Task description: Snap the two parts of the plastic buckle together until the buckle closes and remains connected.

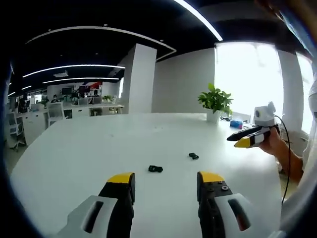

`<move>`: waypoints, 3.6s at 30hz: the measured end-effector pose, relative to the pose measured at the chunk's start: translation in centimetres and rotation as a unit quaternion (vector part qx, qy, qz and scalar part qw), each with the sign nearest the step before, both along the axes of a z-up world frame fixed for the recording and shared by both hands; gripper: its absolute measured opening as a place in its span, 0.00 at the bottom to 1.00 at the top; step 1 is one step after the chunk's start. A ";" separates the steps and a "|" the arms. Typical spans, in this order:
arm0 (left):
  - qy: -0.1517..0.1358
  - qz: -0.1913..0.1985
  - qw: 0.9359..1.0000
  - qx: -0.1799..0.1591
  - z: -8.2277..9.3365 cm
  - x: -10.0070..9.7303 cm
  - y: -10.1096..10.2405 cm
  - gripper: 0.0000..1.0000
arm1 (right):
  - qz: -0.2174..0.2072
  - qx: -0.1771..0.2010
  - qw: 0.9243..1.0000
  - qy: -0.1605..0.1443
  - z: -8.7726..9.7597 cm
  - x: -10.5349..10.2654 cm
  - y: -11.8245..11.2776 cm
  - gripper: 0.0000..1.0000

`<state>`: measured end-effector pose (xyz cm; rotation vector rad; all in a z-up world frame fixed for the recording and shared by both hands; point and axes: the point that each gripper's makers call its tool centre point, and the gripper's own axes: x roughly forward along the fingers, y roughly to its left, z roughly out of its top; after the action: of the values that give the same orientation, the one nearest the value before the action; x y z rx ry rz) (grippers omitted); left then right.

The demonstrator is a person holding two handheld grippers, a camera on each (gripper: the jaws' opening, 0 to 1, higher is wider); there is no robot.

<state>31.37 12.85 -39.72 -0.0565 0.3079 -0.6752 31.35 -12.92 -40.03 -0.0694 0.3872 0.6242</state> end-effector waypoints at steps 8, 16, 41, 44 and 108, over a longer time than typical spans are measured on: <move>-0.003 -0.001 1.000 0.016 -0.2 0.9 0.0 0.50 | 0.005 -0.002 1.000 0.000 0.0 0.6 0.2 0.42; 0.000 -0.006 0.999 0.040 -1.3 1.8 -0.2 0.50 | 0.010 -0.005 1.000 0.001 -0.3 1.2 0.4 0.42; 0.011 -0.060 0.993 0.098 -2.8 4.3 -0.7 0.47 | 0.021 -0.003 1.000 0.005 -0.8 1.9 0.7 0.42; 0.013 -0.064 0.992 0.106 -3.2 4.7 -0.9 0.47 | 0.020 -0.003 1.000 0.005 -0.8 2.0 0.7 0.42; 0.034 -0.118 0.977 0.177 -6.2 9.1 -2.7 0.42 | 0.054 -0.024 0.998 0.031 -2.3 2.9 2.4 0.41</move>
<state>40.44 10.15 -45.87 0.3023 0.5021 -0.8449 34.25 -10.49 -42.32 -0.1169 0.4607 0.7247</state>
